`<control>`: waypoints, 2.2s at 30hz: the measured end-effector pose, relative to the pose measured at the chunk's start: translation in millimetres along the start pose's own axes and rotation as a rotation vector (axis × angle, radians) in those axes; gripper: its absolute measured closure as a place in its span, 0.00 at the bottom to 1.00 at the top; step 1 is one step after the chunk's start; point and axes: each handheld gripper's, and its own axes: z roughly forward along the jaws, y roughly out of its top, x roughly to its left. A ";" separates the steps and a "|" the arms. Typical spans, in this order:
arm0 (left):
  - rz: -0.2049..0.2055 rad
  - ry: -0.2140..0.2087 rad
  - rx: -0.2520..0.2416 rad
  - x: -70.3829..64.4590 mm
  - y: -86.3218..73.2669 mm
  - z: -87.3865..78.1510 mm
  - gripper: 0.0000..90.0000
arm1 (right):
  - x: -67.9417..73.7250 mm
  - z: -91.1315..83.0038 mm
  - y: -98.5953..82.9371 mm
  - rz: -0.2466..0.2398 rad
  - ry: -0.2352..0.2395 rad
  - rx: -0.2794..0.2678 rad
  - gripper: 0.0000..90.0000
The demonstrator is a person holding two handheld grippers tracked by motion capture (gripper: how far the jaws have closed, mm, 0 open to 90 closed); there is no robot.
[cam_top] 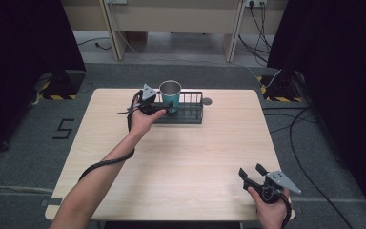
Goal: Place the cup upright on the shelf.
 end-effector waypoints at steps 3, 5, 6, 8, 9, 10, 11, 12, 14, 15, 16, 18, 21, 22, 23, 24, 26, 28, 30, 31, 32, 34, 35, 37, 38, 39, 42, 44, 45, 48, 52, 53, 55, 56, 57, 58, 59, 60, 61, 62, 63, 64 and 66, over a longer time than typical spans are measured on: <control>0.010 -0.003 0.001 1.1 -1.1 -5.7 0.16 | -0.2 0.1 0.1 -0.004 -0.001 -0.001 0.26; 0.014 0.002 0.005 1.8 -2.7 -9.9 0.16 | -0.1 0.1 0.1 -0.004 -0.002 0.000 0.26; 0.014 0.002 0.004 2.1 -3.2 -11.4 0.16 | -0.1 0.2 0.1 -0.004 -0.002 0.000 0.26; 0.012 0.004 0.000 3.2 -4.7 -15.8 0.16 | 0.0 0.2 0.1 -0.005 -0.002 0.001 0.26; 0.012 0.004 -0.002 3.4 -5.2 -17.2 0.16 | 0.0 0.3 0.1 -0.005 -0.002 0.001 0.26; 0.010 0.003 -0.004 3.6 -5.7 -19.1 0.16 | 0.0 0.3 0.1 -0.005 -0.002 0.001 0.26; 0.011 0.002 -0.005 3.8 -6.1 -21.0 0.16 | 0.0 0.3 0.1 -0.005 -0.002 0.002 0.26; 0.011 0.000 -0.007 4.0 -6.6 -22.9 0.16 | 0.0 0.3 0.2 -0.004 -0.002 0.002 0.26; 0.011 -0.001 -0.008 4.6 -7.3 -26.3 0.16 | -0.1 0.4 0.2 -0.001 -0.002 0.003 0.26; 0.012 0.001 -0.005 5.0 -7.7 -27.9 0.16 | -0.1 0.4 0.2 -0.001 -0.003 0.002 0.26; 0.011 0.002 -0.004 5.5 -8.3 -29.3 0.16 | -0.2 0.5 0.2 -0.001 -0.002 0.003 0.26; 0.010 0.000 -0.004 6.2 -9.5 -32.1 0.16 | -0.1 0.6 0.2 -0.002 -0.002 0.004 0.26; 0.011 0.001 -0.008 7.3 -10.8 -36.3 0.16 | -0.1 0.7 0.2 -0.001 -0.002 0.004 0.26; 0.013 0.000 -0.009 7.8 -11.2 -37.9 0.16 | -0.1 0.7 0.2 -0.001 -0.002 0.003 0.26; 0.012 -0.001 -0.009 8.0 -11.4 -39.4 0.16 | 0.0 0.7 0.2 -0.001 -0.002 0.004 0.26; 0.010 -0.004 -0.011 8.2 -11.9 -41.0 0.16 | 0.0 0.7 0.2 -0.001 -0.002 0.004 0.26; 0.010 -0.006 -0.011 9.1 -13.0 -44.7 0.16 | 0.0 0.7 0.2 -0.001 -0.003 0.004 0.26; 0.007 -0.009 -0.013 9.9 -14.0 -47.6 0.16 | -0.1 0.7 0.2 -0.001 -0.003 0.004 0.26; 0.001 -0.010 -0.013 10.8 -15.5 -51.0 0.16 | 0.0 0.8 0.2 0.000 -0.003 0.004 0.26; 0.002 -0.010 -0.013 11.1 -16.4 -52.6 0.16 | 0.0 0.8 0.3 -0.001 -0.003 0.004 0.26; 0.001 -0.010 -0.013 11.2 -17.3 -54.1 0.16 | 0.0 0.8 0.3 -0.002 -0.004 0.004 0.26; 0.001 -0.013 -0.013 11.5 -18.9 -57.1 0.16 | 0.1 0.8 0.2 -0.002 -0.004 0.004 0.26; -0.001 -0.015 -0.014 11.6 -19.6 -58.7 0.16 | 0.1 0.8 0.2 -0.002 -0.004 0.004 0.26; -0.003 -0.016 -0.018 11.5 -20.8 -62.0 0.16 | 0.1 0.7 0.2 -0.001 -0.004 0.004 0.26; -0.002 -0.019 -0.019 11.4 -21.3 -63.8 0.16 | 0.1 0.7 0.2 -0.001 -0.004 0.004 0.26; -0.002 -0.019 -0.019 11.4 -21.3 -63.8 0.16 | 0.0 0.7 0.2 -0.001 -0.004 0.004 0.26; -0.012 -0.025 -0.022 11.6 -24.2 -70.2 0.16 | 0.0 0.9 0.3 0.001 -0.004 0.005 0.26; -0.016 -0.025 -0.024 12.1 -25.3 -73.8 0.16 | 0.0 0.8 0.3 0.001 -0.004 0.005 0.26; -0.017 -0.025 -0.026 12.1 -25.6 -75.2 0.16 | 0.0 0.8 0.3 0.000 -0.004 0.004 0.26; -0.014 -0.029 -0.032 11.5 -26.4 -80.8 0.16 | 0.0 0.8 0.3 0.001 -0.004 0.005 0.26; -0.010 -0.031 -0.033 10.9 -28.9 -88.9 0.16 | 0.1 0.7 0.2 0.001 -0.005 0.004 0.26; -0.010 -0.030 -0.038 10.6 -29.9 -90.9 0.16 | 0.1 0.7 0.3 0.001 -0.005 0.004 0.26; -0.008 -0.027 -0.045 9.9 -31.7 -95.2 0.16 | 0.0 0.9 0.3 -0.001 -0.005 0.005 0.26; -0.008 -0.028 -0.047 9.4 -32.6 -97.1 0.16 | 0.1 0.9 0.3 -0.002 -0.006 0.005 0.26; -0.006 -0.030 -0.048 9.0 -33.5 -98.9 0.16 | 0.1 0.9 0.3 -0.002 -0.006 0.005 0.26; -0.005 -0.030 -0.048 8.8 -34.6 -100.5 0.16 | 0.2 0.9 0.2 -0.002 -0.007 0.004 0.26; -0.005 -0.032 -0.047 8.9 -35.6 -101.9 0.16 | 0.2 0.9 0.2 -0.002 -0.007 0.003 0.26; -0.007 -0.032 -0.045 9.1 -36.7 -103.3 0.16 | 0.1 0.8 0.2 -0.002 -0.007 0.004 0.26; -0.008 -0.030 -0.044 9.3 -37.8 -104.7 0.16 | 0.1 0.8 0.2 -0.002 -0.006 0.004 0.26; -0.007 -0.030 -0.042 9.8 -38.9 -106.2 0.16 | 0.1 0.8 0.3 -0.002 -0.007 0.004 0.26; -0.010 -0.030 -0.043 10.2 -40.0 -107.7 0.16 | 0.1 0.8 0.3 -0.002 -0.006 0.004 0.26; -0.010 -0.030 -0.043 10.2 -40.0 -107.7 0.16 | 0.1 0.8 0.3 -0.002 -0.006 0.004 0.26; -0.006 -0.027 -0.042 10.7 -43.7 -112.8 0.16 | 0.1 0.8 0.3 -0.001 -0.007 0.004 0.26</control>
